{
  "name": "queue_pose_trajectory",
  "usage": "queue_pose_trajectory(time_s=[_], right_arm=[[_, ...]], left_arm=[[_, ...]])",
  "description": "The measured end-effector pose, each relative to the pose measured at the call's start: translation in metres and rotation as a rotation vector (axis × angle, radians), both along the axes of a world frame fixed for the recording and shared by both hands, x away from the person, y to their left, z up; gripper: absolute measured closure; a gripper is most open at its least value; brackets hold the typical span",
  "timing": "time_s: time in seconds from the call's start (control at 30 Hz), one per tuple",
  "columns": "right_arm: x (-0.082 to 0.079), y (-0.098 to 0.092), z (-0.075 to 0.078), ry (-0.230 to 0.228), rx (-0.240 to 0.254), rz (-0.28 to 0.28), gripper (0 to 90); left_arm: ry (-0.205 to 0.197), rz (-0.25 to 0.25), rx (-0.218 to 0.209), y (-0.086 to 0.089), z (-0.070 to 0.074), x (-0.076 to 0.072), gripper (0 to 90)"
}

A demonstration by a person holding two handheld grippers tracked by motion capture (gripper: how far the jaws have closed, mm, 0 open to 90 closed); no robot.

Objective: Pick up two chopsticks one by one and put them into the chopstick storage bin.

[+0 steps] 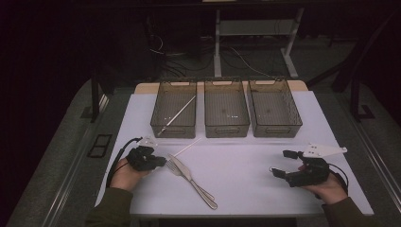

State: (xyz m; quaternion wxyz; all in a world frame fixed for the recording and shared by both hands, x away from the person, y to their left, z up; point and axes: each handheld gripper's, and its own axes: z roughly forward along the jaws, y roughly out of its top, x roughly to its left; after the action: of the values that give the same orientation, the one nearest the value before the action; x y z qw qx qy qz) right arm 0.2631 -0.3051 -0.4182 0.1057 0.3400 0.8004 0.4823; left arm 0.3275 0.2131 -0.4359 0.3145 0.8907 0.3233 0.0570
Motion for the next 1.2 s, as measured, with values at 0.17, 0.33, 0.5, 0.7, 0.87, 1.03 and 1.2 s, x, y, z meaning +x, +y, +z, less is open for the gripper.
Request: queue_pose_trajectory(time_s=[0.17, 0.33, 0.5, 0.7, 0.87, 1.03, 1.2], right_arm=[[0.0, -0.001, 0.0, 0.001, 0.003, -0.001, 13.8], [0.0, -0.001, 0.0, 0.0, 0.003, 0.0, 13.8], [0.001, -0.001, 0.0, 0.001, 0.003, -0.001, 13.8], [0.001, 0.0, 0.0, 0.001, 0.002, -0.001, 13.8], [0.001, 0.0, -0.001, 0.002, 0.001, -0.001, 13.8], [0.001, 0.0, -0.001, 0.002, 0.002, -0.001, 13.8], [0.001, 0.0, -0.001, 0.001, 0.001, -0.001, 13.8]], left_arm=[[0.005, -0.002, 0.001, 0.001, 0.001, 0.0, 83.8], [-0.012, 0.003, -0.001, 0.004, 0.005, 0.0, 83.8], [-0.029, 0.014, -0.013, 0.007, 0.009, 0.001, 83.7], [-0.045, 0.007, -0.014, 0.008, 0.013, 0.001, 83.7], [-0.055, 0.001, 0.006, 0.008, 0.016, 0.003, 83.7], [-0.052, -0.002, 0.002, 0.009, 0.016, 0.005, 83.7], [-0.053, -0.006, -0.02, 0.013, 0.016, 0.007, 83.7]])
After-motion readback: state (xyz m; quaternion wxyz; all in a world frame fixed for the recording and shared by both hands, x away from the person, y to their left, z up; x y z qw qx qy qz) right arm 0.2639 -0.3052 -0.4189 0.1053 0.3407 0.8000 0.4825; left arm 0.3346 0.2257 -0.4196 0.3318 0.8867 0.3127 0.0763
